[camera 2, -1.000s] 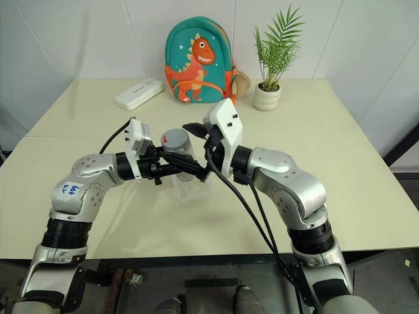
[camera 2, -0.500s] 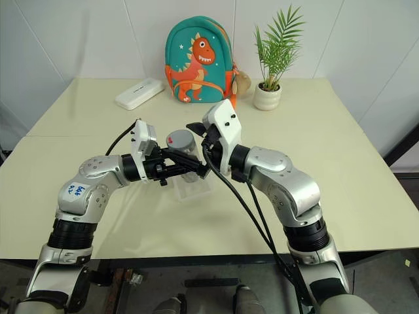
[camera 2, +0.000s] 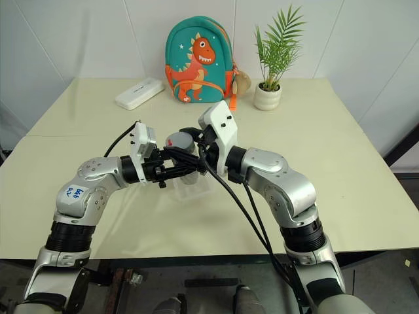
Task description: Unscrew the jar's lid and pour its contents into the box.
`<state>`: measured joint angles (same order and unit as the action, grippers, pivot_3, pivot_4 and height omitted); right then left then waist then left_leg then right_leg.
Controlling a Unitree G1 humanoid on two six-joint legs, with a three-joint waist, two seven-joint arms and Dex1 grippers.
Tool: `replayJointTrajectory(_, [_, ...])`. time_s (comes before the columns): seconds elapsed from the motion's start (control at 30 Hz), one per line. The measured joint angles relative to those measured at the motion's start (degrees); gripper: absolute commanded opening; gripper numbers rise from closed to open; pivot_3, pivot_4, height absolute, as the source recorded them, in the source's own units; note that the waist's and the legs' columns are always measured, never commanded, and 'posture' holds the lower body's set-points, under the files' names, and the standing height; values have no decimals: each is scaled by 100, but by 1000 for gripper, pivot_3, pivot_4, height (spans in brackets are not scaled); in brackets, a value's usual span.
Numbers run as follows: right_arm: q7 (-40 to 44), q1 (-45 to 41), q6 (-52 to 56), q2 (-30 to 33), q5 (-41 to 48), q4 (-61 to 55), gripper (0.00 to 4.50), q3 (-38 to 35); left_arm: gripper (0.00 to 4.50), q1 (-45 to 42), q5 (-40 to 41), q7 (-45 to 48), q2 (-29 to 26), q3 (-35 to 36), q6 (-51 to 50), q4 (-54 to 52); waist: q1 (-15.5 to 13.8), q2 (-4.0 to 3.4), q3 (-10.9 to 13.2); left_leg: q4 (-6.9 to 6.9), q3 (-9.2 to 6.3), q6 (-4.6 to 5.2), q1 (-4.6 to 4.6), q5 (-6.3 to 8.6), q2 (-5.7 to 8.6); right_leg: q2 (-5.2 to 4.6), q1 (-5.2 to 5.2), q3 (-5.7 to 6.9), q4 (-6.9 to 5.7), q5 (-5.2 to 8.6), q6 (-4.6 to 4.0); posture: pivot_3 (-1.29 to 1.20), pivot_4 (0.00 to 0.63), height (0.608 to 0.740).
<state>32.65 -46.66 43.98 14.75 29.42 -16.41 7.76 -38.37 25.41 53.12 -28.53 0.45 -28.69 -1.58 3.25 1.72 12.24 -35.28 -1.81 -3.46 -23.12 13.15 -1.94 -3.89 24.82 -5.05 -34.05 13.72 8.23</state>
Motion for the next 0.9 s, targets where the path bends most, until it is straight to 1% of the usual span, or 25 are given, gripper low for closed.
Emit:
replayJointTrajectory(0.1, [81,0,26,38,38,0,2558,2,1976,11,0,77,-49,-22,46,4,1,0,0,0,0,0,0,0,0,0,0,0,0,0,0,0,150,740])
replayJointTrajectory(0.2, [589,-5,19,340,229,9,2558,-16,1976,-6,53,412,-115,-106,94,33,-5,0,0,0,0,0,0,0,0,0,-2,0,4,0,0,0,150,740])
replayJointTrajectory(0.33, [1976,-318,-246,993,538,365,2558,-41,1976,-310,403,1218,-179,-290,-119,200,-4,0,0,-2,0,0,-4,0,0,1,-3,1,9,-1,2,0,150,740])
replayJointTrajectory(0.43, [2778,-602,-357,1212,727,642,2558,-32,1976,-561,592,1808,-335,-397,-326,198,31,-1,1,-1,2,2,-2,1,0,3,-1,-1,8,0,1,0,150,740])
replayJointTrajectory(0.53, [3352,-868,-409,1282,798,911,2558,85,1976,-632,715,2222,-453,-435,-497,159,78,-2,1,1,1,3,0,2,-6,8,2,0,3,2,-3,0,150,740])
replayJointTrajectory(0.6, [3531,-914,-431,1282,801,1008,2558,105,1976,-632,723,2325,-459,-451,-478,165,81,-2,2,1,-1,3,-1,2,-8,9,2,1,2,3,-4,0,150,740])
replayJointTrajectory(0.77, [3582,-912,-523,1281,784,1055,2558,92,1976,-630,721,2285,-381,-454,-298,232,76,-2,2,-1,0,3,-3,2,-8,8,4,1,0,3,-4,0,150,740])
replayJointTrajectory(0.83, [3527,-912,-522,1280,781,1051,3307,90,1976,-628,720,2249,-380,-452,-258,247,79,-2,2,-1,0,3,-3,2,-8,8,7,0,-3,3,-5,0,150,740])
replayJointTrajectory(0.87, [3474,-906,-524,1288,716,1045,3505,81,1976,-619,771,2239,-373,-392,-266,283,80,-2,2,-1,0,3,-3,2,-8,9,8,0,-5,3,-5,0,150,740])
replayJointTrajectory(0.9, [3424,-894,-524,1312,700,1044,3902,61,1976,-604,788,2209,-383,-297,-266,368,83,-2,2,-1,0,3,-3,2,-8,9,10,0,-7,3,-5,0,150,740])
